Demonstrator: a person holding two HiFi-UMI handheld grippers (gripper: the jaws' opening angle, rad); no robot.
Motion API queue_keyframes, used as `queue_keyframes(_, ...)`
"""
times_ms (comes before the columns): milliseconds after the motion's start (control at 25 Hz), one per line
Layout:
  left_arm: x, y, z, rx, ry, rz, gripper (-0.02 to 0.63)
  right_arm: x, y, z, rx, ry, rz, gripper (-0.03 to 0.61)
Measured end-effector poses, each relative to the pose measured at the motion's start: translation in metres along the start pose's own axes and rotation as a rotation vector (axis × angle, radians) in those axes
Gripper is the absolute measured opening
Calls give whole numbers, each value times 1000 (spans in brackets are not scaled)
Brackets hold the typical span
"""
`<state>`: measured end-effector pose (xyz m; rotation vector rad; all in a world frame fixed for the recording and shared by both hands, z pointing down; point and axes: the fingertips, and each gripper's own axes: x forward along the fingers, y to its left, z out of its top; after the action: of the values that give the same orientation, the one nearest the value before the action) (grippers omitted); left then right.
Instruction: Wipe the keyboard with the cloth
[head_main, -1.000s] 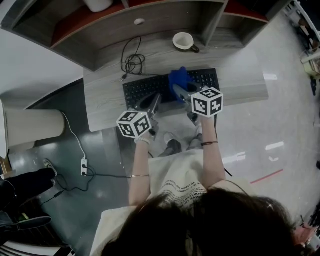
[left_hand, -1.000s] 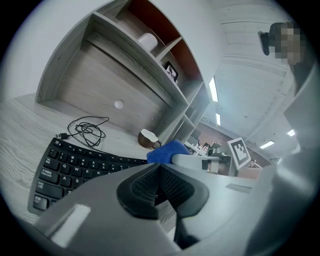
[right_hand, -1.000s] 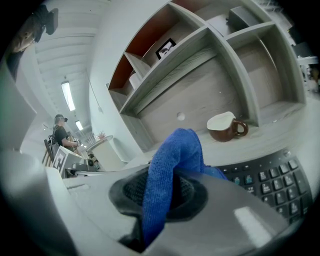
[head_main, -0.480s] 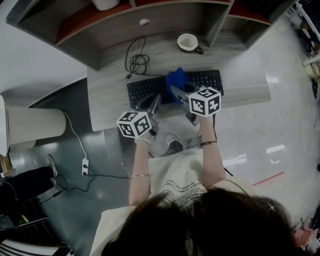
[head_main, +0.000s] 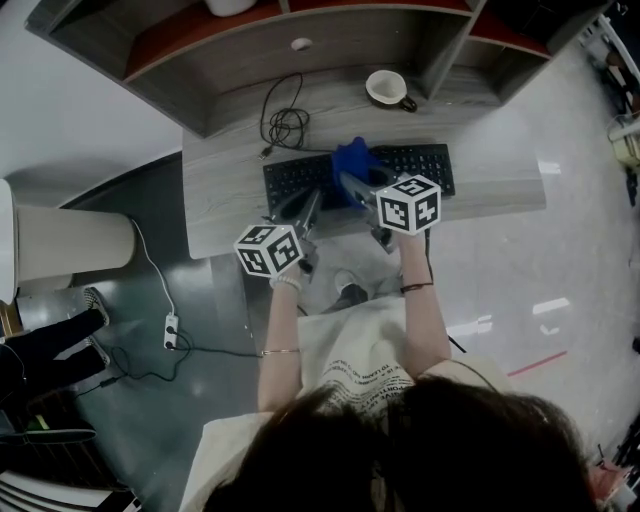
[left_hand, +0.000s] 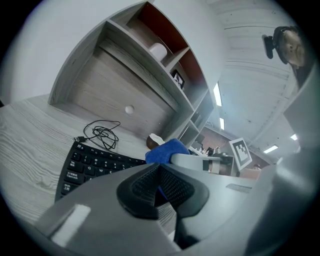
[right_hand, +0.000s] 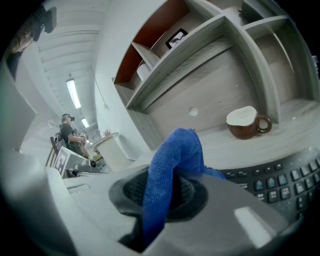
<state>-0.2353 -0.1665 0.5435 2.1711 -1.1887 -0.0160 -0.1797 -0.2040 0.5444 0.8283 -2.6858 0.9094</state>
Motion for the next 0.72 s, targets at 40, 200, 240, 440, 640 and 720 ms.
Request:
queue_keyframes(40,-1,1,0,-2,-2,1,-9,1,1,0,-1,1,3,52)
queue_keyframes(200,-6,6,2,-8,-11,10,-9,8,8,-2,-8,11,15,52)
queue_keyframes(240,-7,7,2,-9,-13,12,-9,9,9,-2,-10,12,19,52)
queue_keyframes(440,-13,12,5,-21,-27,27,-9,17,18,-3,-25,29,49,52)
queue_keyframes(640,-23,16,7,-34,-49,73,-9,26,30,-6,-35,58,107,52)
queue_keyframes(720,-28,18,8,-36,-58,95,-9,32,35,-8,-31,70,132,52)
